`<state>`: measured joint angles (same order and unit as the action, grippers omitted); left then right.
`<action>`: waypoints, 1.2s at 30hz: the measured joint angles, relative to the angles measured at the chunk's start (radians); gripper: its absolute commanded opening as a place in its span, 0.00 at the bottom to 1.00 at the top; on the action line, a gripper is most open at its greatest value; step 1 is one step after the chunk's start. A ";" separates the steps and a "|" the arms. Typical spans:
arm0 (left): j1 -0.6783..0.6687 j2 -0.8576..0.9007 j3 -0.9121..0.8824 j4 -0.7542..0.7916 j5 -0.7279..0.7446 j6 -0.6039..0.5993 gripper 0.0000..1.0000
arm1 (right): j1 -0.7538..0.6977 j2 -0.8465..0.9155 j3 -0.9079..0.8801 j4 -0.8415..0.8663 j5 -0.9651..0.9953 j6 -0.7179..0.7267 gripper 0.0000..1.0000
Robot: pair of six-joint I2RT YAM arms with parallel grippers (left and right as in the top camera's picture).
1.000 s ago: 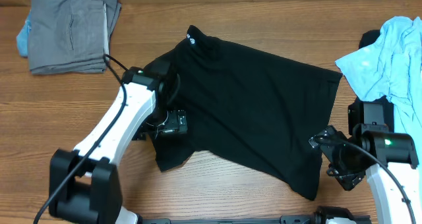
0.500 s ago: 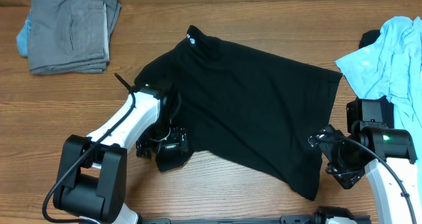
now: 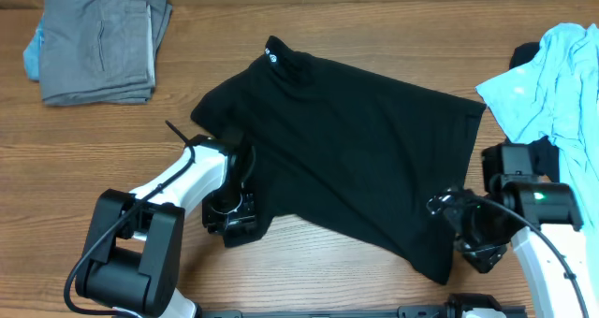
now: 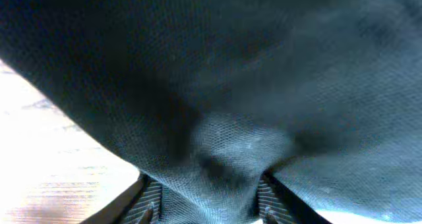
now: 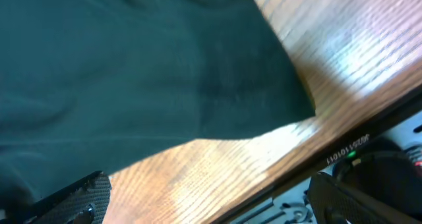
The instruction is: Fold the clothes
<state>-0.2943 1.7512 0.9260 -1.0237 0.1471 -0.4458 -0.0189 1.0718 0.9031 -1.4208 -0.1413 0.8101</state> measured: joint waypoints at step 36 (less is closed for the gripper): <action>0.175 0.000 0.096 -0.123 -0.055 0.001 0.04 | 0.124 0.089 -0.232 0.123 -0.035 0.377 0.96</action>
<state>-0.1188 1.7512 1.0218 -1.1469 0.0921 -0.4450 0.1055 1.1603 0.6708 -1.2976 -0.1761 1.1870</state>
